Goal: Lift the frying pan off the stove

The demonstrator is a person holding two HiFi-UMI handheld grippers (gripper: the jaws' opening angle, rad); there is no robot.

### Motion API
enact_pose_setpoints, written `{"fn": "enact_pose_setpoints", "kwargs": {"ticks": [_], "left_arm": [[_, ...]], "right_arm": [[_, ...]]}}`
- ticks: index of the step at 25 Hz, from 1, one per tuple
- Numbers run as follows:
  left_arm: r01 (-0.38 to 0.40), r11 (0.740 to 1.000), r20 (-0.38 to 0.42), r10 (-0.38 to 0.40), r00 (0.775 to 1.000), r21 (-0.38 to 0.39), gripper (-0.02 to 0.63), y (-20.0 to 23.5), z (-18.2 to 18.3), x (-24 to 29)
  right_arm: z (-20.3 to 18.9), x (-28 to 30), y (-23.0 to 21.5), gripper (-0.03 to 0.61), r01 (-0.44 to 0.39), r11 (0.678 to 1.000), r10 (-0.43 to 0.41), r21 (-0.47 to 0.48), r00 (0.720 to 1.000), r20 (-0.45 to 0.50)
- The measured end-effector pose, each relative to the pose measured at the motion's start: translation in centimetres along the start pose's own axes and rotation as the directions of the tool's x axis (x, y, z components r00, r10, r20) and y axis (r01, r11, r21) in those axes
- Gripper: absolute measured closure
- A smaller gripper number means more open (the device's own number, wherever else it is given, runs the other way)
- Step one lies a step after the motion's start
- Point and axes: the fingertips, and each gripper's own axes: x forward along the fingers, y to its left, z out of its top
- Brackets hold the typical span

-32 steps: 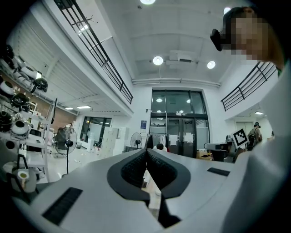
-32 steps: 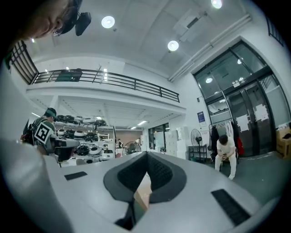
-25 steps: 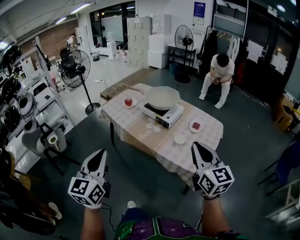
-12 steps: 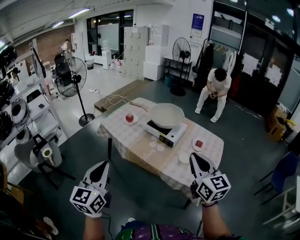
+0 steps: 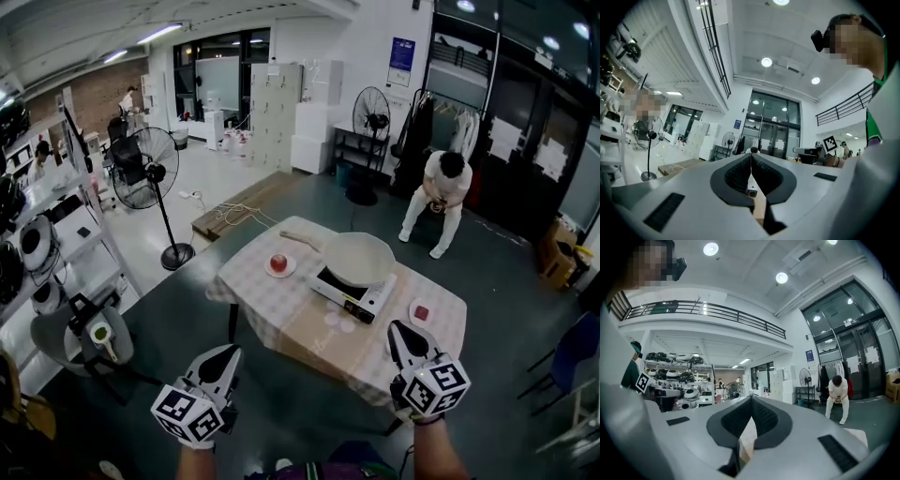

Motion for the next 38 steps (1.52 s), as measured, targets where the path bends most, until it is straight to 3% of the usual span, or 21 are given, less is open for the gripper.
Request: {"fn": "enact_pose_setpoints", "kwargs": {"ticks": [8, 14, 18, 24, 28, 31, 34, 38], "left_arm": [[0.026, 1.000, -0.013, -0.026, 1.000, 0.002, 0.591, 5.8, -0.6, 8.6], [0.087, 0.996, 0.004, -0.087, 0.996, -0.014, 0.591, 7.4, 2.1, 20.0], [0.068, 0.997, 0.016, -0.068, 0.998, 0.028, 0.591, 9.9, 3.0, 27.0], [0.101, 0.991, -0.016, -0.099, 0.995, 0.090, 0.589, 12.8, 0.6, 35.9], [0.118, 0.991, -0.015, -0.117, 0.993, 0.069, 0.581, 15.5, 0.9, 41.4], [0.182, 0.982, -0.028, -0.181, 0.983, 0.058, 0.500, 17.2, 1.0, 44.8], [0.267, 0.958, -0.061, -0.261, 0.963, 0.106, 0.305, 18.1, 1.3, 47.1], [0.349, 0.925, -0.143, -0.329, 0.933, 0.150, 0.238, 20.7, 0.8, 49.7]], "right_arm": [[-0.6, 8.8, -3.9, 0.571, 0.001, 1.000, -0.001, 0.010, 1.000, -0.011], [1.8, 17.2, -11.4, 0.571, -0.021, 1.000, 0.021, 0.001, 0.999, 0.038], [2.9, 21.3, -16.3, 0.571, -0.031, 0.999, 0.029, 0.014, 0.996, 0.086], [-0.2, 25.9, -20.8, 0.571, -0.036, 0.994, 0.026, 0.103, 0.995, 0.099], [-1.0, 28.3, -22.8, 0.571, 0.005, 0.996, -0.011, 0.091, 0.998, 0.064], [-1.4, 29.7, -23.6, 0.571, 0.053, 0.994, -0.058, 0.099, 0.997, 0.047], [-1.2, 31.0, -23.5, 0.571, 0.072, 0.993, -0.076, 0.097, 0.997, 0.035], [-0.7, 33.2, -23.0, 0.571, 0.118, 0.991, -0.121, 0.065, 0.992, 0.044]]}}
